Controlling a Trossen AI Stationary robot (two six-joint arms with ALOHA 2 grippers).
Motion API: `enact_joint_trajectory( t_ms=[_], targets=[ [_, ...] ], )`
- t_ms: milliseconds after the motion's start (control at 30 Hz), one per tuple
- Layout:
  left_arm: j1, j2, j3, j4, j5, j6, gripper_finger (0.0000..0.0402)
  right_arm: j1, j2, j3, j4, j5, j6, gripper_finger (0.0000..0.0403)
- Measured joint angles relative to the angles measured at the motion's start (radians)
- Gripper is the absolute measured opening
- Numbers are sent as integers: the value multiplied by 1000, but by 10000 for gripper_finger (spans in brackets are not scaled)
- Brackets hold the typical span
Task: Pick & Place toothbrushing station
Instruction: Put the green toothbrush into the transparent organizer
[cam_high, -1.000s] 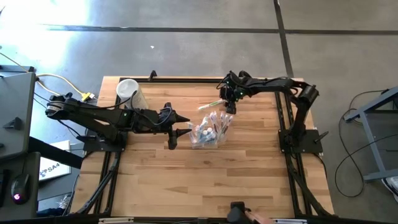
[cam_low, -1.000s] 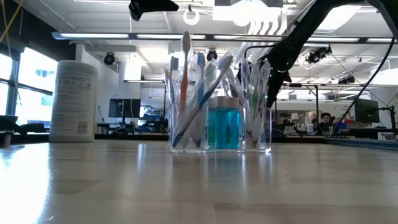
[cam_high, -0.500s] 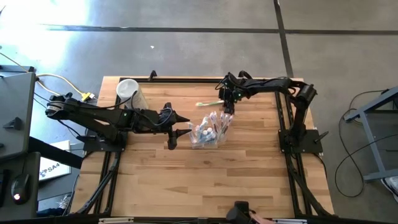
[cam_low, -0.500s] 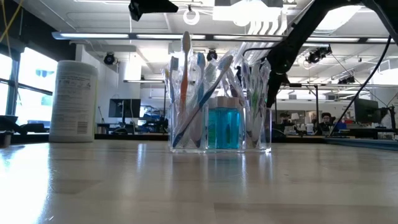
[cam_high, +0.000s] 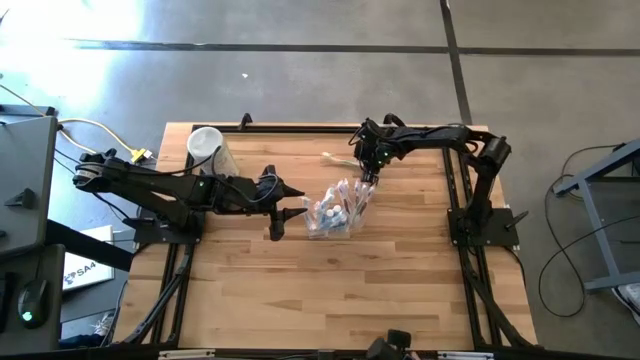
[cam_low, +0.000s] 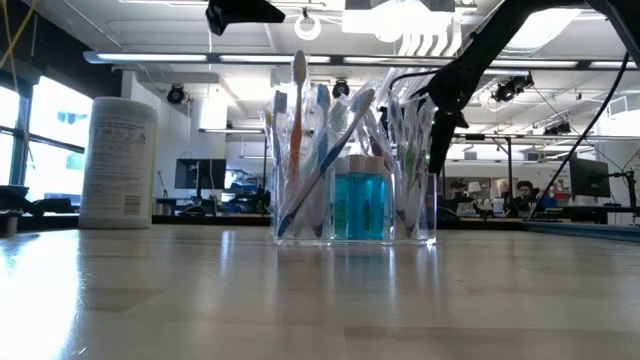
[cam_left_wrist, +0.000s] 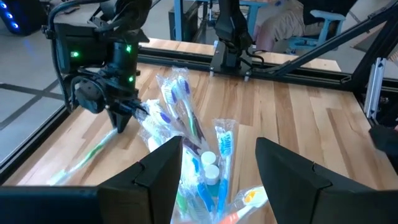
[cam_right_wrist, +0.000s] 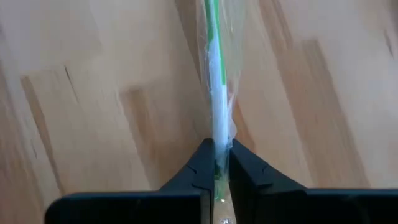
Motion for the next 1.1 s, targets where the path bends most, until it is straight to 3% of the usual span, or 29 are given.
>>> enact_joint_trajectory(
  t_ms=[267, 667, 900, 1100],
  targets=[
    [0, 0, 0, -30, 0, 0, 198, 23, -149, -18, -184, 120, 111, 15],
    [0, 0, 0, -39, 0, -8, 198, 107, -585, -11, -314, 310, 280, 15],
    [0, 0, 0, 31, 0, 14, 198, 265, -853, -9, -323, 270, 316, 15],
    [0, 24, 0, 182, 7, 107, 198, 472, -970, -16, -268, 217, 405, 15]
  ],
)
